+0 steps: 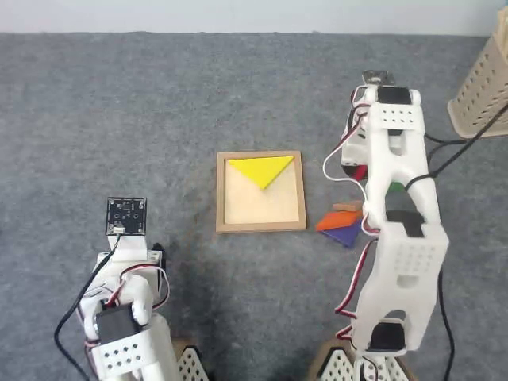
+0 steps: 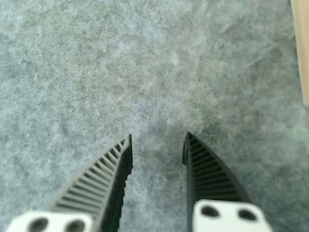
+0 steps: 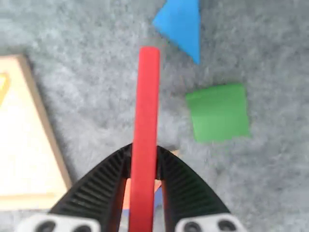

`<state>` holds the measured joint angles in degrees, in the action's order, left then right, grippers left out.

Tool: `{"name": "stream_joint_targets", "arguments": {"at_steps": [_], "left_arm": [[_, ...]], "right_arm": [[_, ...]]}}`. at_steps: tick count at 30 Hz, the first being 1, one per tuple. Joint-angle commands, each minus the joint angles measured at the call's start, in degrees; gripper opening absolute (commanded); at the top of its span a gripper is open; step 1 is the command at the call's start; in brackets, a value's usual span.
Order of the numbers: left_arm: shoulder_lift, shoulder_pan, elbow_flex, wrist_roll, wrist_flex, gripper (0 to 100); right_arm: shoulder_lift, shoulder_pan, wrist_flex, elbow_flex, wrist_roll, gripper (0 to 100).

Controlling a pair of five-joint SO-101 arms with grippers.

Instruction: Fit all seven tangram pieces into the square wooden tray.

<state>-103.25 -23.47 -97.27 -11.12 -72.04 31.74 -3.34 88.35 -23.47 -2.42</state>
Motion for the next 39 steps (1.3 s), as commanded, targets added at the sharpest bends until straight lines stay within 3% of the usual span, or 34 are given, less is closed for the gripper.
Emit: {"name": "stream_joint_targets", "arguments": {"at_steps": [1, 10, 20, 29, 33, 39], "left_arm": [[-0.4, -0.2, 0.7, -0.4, -0.2, 17], [-0.4, -0.2, 0.7, -0.4, -0.2, 17], [-0.4, -0.2, 0.7, -0.4, -0.2, 17], [-0.4, -0.2, 0.7, -0.4, -0.2, 17], [-0.4, -0.2, 0.7, -0.4, -0.2, 17], [-0.4, -0.2, 0.7, -0.4, -0.2, 17]], "right_arm": [[-12.9, -3.8, -5.4, 8.3, -0.9, 0.6], [-38.6, -16.6, -31.1, 42.5, -0.5, 0.6], [-30.5, -30.7, -37.9, 39.6, -3.0, 0.6], [-19.8, -32.5, -37.8, 34.4, -4.7, 0.6], [-19.8, -27.7, -35.8, 34.3, -15.7, 0.6], [-19.3, -26.8, -35.9, 34.4, -18.5, 0.6]]}}
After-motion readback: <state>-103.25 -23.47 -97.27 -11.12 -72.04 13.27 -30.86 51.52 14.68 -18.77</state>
